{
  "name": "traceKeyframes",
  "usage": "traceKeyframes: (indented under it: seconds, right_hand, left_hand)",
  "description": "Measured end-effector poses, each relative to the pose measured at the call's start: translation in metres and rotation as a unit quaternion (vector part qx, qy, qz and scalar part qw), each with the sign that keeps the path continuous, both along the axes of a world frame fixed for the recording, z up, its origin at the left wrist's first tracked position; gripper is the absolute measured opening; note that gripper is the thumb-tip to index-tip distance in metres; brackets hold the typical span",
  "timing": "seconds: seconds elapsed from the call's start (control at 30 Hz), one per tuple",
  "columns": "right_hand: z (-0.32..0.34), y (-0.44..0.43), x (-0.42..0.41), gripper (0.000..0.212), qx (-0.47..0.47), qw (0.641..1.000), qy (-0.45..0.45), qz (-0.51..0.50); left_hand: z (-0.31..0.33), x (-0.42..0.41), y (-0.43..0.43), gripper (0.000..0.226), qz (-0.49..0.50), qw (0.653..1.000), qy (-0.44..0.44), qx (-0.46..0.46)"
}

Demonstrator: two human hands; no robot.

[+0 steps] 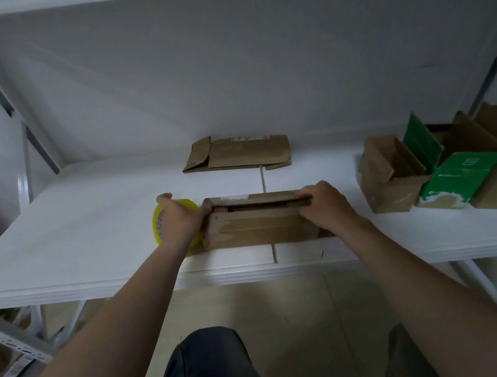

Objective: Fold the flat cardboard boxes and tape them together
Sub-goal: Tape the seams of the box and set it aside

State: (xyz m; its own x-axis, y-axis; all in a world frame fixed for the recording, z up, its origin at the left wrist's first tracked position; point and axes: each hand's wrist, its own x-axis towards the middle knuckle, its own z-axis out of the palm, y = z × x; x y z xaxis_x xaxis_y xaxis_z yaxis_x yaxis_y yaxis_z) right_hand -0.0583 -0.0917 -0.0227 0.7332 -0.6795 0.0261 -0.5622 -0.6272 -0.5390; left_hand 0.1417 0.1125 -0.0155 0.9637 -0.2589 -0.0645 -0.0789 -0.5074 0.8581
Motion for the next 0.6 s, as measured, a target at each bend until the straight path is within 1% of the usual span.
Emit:
traceKeyframes:
  seconds: [0.07, 0.13, 0.23, 0.27, 0.37, 0.4, 0.47, 0.53, 0.6]
  right_hand:
    - [-0.006, 0.000, 0.003, 0.027, 0.002, 1.000, 0.011, -0.004]
    - [-0.008, -0.002, 0.008, 0.024, -0.003, 1.000, 0.028, -0.001]
    - [-0.004, -0.007, 0.018, 0.023, -0.017, 0.997, 0.079, 0.011]
    - [-0.001, -0.009, 0.020, 0.022, -0.020, 0.995, 0.096, 0.013]
    - [0.004, -0.013, 0.023, 0.026, -0.026, 0.992, 0.122, 0.018]
    - [0.005, -0.013, 0.023, 0.029, -0.023, 0.992, 0.124, 0.019]
    - [0.006, -0.011, 0.020, 0.035, -0.016, 0.992, 0.121, 0.021]
    - [0.004, -0.013, 0.017, 0.037, 0.002, 0.994, 0.108, 0.013]
    - [0.003, -0.014, 0.015, 0.037, 0.021, 0.994, 0.108, 0.008]
  left_hand:
    - [0.005, -0.002, -0.002, 0.074, 0.013, 0.999, -0.022, -0.024]
    - [0.012, -0.004, -0.006, 0.063, 0.026, 0.996, -0.064, -0.059]
    - [0.033, -0.013, -0.014, 0.056, 0.006, 0.987, -0.120, -0.109]
    - [0.041, -0.017, -0.019, 0.054, -0.009, 0.985, -0.129, -0.114]
    - [0.065, -0.031, -0.036, 0.046, -0.056, 0.985, -0.139, -0.087]
    - [0.071, -0.034, -0.042, 0.045, -0.081, 0.983, -0.125, -0.103]
    - [0.076, -0.040, -0.052, 0.039, -0.133, 0.972, -0.047, -0.187]
    - [0.069, -0.046, -0.058, 0.032, -0.176, 0.946, 0.078, -0.260]
    - [0.054, -0.048, -0.059, 0.036, -0.193, 0.913, 0.213, -0.289]
